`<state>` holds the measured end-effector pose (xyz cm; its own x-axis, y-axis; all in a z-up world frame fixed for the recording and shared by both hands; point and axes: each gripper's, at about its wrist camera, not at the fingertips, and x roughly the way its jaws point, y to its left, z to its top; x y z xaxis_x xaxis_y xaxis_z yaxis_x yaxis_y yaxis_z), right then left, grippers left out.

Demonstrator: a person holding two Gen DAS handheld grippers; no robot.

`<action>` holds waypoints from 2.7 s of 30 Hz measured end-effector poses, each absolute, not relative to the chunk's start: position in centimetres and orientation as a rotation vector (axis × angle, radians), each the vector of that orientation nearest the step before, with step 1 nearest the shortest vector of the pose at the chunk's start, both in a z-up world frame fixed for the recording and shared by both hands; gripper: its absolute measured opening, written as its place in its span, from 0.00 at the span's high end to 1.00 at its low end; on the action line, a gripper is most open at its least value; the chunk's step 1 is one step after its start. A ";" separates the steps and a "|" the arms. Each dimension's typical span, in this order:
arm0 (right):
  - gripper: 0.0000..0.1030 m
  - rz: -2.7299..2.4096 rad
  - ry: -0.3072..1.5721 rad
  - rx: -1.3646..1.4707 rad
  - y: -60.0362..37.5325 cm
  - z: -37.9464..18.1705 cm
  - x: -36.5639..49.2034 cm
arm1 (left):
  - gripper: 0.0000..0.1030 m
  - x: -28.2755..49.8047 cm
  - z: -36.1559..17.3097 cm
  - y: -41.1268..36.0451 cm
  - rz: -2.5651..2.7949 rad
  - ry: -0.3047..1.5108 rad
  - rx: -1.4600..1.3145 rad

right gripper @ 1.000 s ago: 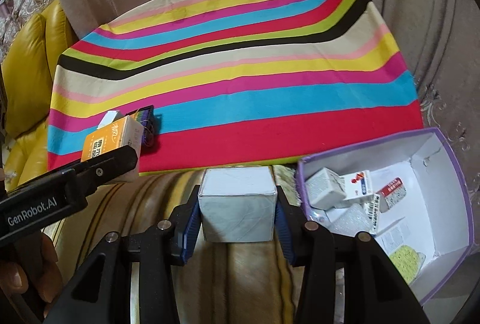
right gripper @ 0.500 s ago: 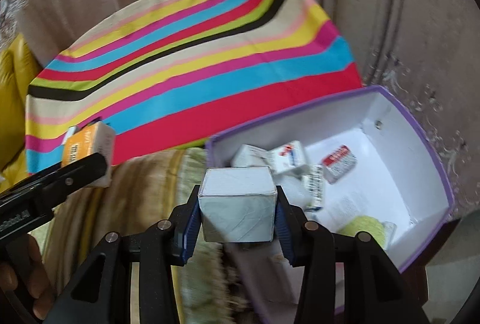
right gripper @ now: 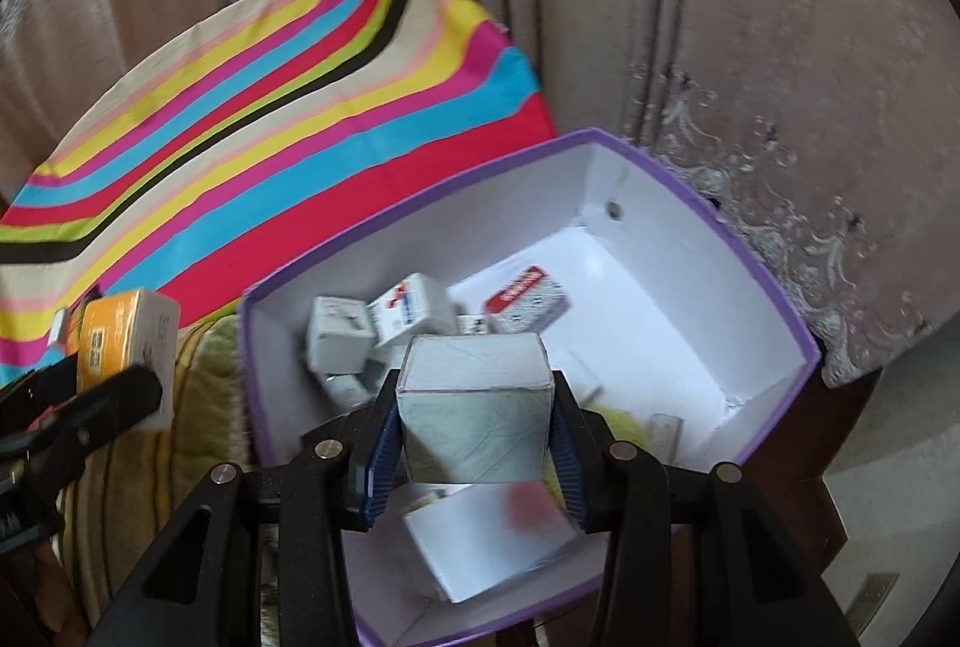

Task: Organize objects
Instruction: 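Release the cube and packet into the white box by opening both grippers, then withdraw both grippers from the white box back over the cloth, then grasp the small white cube with the left gripper while the right grasps the rainbow strap bundle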

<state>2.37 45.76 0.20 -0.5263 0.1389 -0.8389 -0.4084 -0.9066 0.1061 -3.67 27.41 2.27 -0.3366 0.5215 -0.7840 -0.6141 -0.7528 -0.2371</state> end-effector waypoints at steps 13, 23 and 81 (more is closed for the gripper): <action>0.40 2.392 0.498 -1.271 48.4 -0.1 3.4 | 0.17 -2.2 2.1 31.9 1.985 0.252 -1.159; 0.33 2.390 0.514 -1.264 48.3 -0.1 3.2 | 0.17 -2.6 3.4 29.4 2.035 0.147 -1.089; 0.32 2.895 0.116 -1.695 21.7 0.1 -10.3 | 0.31 -12.5 -0.7 0.8 2.568 -0.209 -1.400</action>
<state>-10.30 21.71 0.14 -0.4727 -0.2183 -0.8537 0.1494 -0.9747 0.1665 -12.52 0.77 -0.70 -0.5272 0.2491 -0.8124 -0.1142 -0.9682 -0.2227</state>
